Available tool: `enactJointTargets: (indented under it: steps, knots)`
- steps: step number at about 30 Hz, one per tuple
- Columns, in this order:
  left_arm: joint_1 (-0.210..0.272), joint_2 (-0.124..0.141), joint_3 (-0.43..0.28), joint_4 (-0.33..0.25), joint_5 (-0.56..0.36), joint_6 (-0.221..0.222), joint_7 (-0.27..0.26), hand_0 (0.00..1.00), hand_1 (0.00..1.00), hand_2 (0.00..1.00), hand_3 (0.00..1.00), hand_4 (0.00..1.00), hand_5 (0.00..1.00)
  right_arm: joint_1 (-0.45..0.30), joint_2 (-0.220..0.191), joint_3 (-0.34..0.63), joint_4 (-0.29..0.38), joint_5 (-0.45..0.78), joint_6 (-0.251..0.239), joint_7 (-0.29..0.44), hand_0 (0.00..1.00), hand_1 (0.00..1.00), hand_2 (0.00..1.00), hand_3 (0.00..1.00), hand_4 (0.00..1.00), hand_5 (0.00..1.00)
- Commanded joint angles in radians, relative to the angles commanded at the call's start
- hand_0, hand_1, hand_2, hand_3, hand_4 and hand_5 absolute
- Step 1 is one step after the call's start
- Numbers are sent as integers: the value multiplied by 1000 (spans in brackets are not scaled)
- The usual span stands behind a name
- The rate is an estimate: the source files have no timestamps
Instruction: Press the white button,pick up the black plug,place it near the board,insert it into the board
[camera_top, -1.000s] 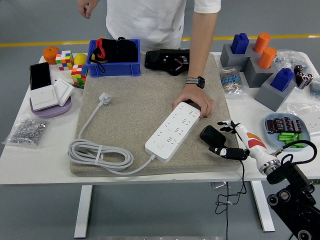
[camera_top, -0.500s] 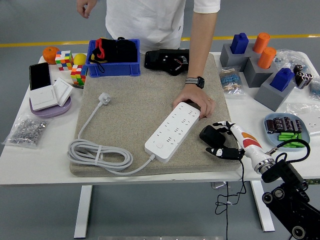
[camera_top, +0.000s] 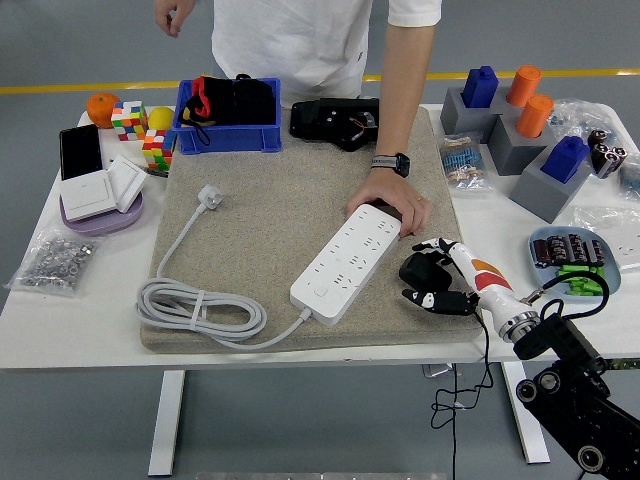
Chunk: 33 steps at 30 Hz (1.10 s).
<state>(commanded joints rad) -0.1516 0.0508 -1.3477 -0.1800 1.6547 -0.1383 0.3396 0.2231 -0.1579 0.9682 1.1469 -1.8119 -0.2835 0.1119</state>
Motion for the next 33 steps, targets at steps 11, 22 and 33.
enactJointTargets:
  steps: [11, 22, 33]
  knots:
    - [-4, 0, 2, 0, -2, 0, -1, 699, 670, 647, 650, 562, 191, 11, -3, 1, -10, -2, -8, 6, 635, 630, 594, 647, 847, 235]
    - [-1, 0, -2, 0, 1, 0, 0, 699, 670, 647, 650, 562, 191, 13, -2, -2, -17, -9, -15, 4, 558, 568, 543, 622, 786, 161]
    - [-4, -1, 3, 0, -3, 0, -1, 699, 670, 647, 650, 562, 191, 18, -2, -5, -25, -21, -46, 9, 421, 412, 420, 563, 713, 2]
